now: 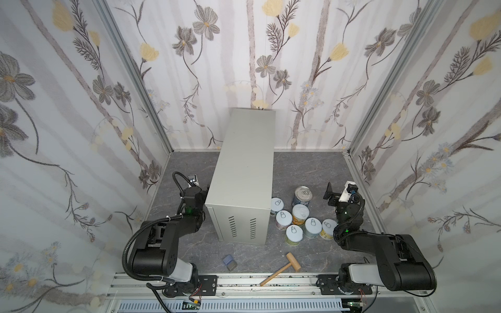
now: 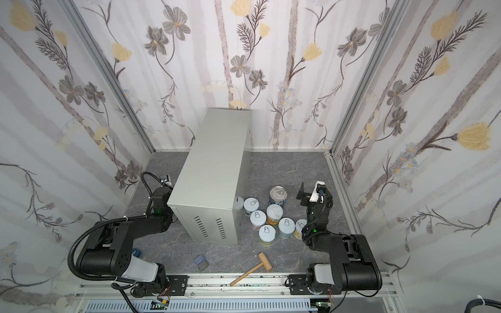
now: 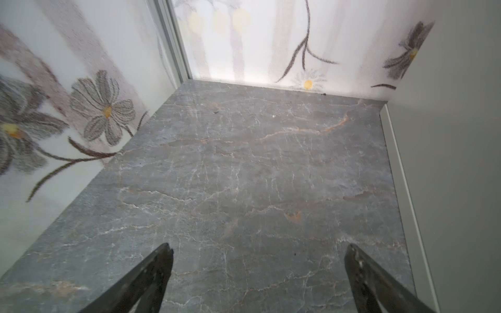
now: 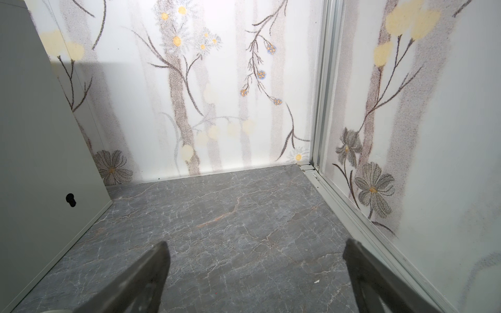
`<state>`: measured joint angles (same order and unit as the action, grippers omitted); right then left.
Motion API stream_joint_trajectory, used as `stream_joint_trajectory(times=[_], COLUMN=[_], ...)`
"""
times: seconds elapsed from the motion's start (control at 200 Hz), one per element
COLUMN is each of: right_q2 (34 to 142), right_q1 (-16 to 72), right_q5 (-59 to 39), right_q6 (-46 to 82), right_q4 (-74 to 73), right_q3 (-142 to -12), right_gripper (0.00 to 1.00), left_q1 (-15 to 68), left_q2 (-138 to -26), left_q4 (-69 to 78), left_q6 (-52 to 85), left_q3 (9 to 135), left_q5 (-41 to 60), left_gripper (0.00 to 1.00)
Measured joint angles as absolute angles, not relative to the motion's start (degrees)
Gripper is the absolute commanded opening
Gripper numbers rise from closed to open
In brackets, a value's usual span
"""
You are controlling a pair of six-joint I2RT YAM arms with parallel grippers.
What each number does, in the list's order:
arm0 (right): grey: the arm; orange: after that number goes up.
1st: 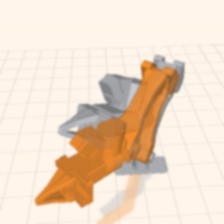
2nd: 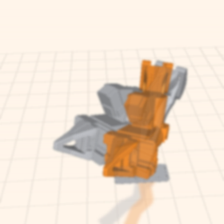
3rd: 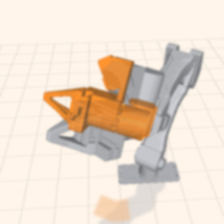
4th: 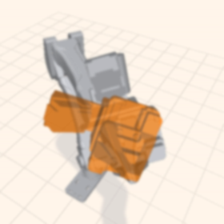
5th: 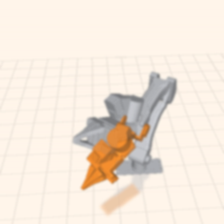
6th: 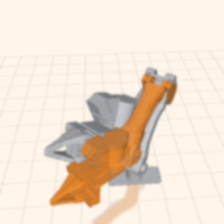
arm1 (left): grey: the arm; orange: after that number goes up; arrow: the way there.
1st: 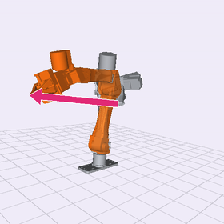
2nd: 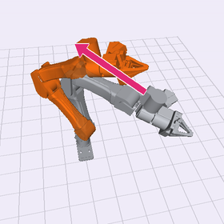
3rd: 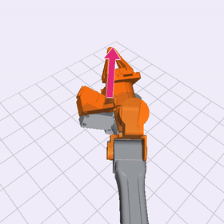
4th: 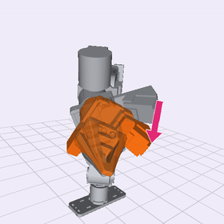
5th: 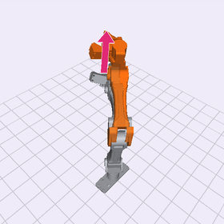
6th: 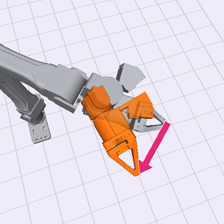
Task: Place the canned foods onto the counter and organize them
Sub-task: 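Raise both arms from rest toward the cabinet and the cans, then close the right gripper on the blue-labelled can while the left gripper nears the cabinet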
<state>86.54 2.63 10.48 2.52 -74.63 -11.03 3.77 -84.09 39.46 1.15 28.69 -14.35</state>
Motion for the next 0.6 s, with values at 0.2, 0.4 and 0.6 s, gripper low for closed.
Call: stream_joint_trajectory(times=[0.2, 0.4, 0.6], right_q2=[86.54, 84.27, 80.31], right_q1=[2.61, 2.61, 2.94], right_q5=[10.48, 10.52, 12.19], right_q6=[2.52, 2.55, 2.59], right_q4=[-74.56, -70.19, -55.48], right_q3=[-11.03, -13.43, -23.29], right_gripper=[1.0, 1.0, 1.0], left_q1=[3.81, 3.75, 3.75], left_q2=[-81.25, -80.77, -76.69], left_q4=[20.53, -6.26, -28.69], left_q6=[6.02, 12.75, 16.6], left_q3=[40.88, 58.78, 68.79], left_q5=[-24.14, -27.9, -24.91], left_gripper=[1.0, 1.0, 1.0])
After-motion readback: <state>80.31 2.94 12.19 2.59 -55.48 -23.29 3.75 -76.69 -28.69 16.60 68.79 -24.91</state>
